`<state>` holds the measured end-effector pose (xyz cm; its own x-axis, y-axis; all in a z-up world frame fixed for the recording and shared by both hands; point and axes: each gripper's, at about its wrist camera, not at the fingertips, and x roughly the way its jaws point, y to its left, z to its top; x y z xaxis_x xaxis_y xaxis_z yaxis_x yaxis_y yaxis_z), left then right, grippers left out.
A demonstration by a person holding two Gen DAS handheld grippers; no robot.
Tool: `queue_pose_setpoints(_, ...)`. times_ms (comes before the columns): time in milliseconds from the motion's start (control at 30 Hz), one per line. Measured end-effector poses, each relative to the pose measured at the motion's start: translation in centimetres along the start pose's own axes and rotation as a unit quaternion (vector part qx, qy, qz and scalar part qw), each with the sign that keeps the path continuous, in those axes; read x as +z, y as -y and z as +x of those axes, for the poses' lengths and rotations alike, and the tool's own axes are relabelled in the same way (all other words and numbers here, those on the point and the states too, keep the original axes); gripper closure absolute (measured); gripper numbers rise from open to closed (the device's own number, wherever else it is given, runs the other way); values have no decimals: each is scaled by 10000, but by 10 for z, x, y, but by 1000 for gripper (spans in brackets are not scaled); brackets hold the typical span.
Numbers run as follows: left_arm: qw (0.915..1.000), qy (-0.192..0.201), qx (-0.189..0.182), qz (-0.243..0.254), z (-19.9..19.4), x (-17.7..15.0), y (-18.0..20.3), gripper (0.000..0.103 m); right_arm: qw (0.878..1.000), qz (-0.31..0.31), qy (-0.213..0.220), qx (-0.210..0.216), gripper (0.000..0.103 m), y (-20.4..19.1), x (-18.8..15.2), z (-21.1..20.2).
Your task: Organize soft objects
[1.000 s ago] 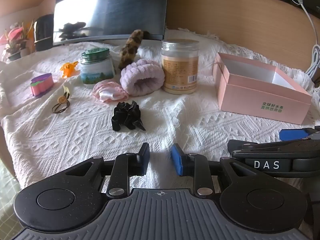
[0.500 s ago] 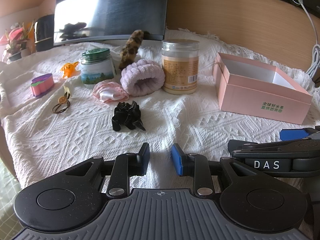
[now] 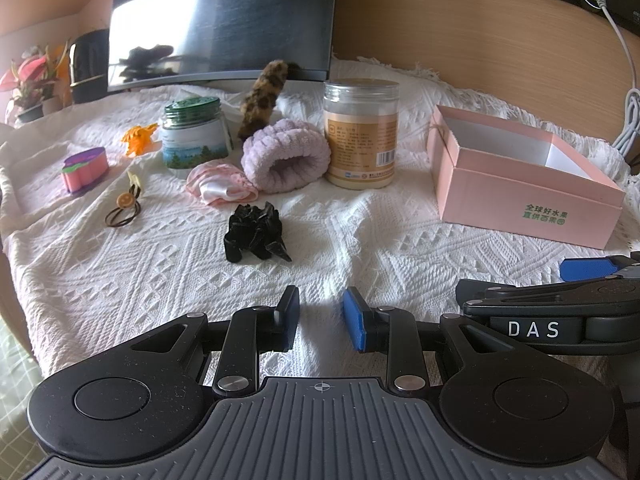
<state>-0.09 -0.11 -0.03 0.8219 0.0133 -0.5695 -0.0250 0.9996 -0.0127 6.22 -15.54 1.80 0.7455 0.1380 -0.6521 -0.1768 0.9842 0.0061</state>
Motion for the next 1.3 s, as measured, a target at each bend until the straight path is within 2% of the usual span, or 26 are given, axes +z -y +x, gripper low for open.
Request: queue_pose_setpoints(1300,10000,-5,9,7,-1,2,-3,73,10000,2,-1,0,0,0,0,0)
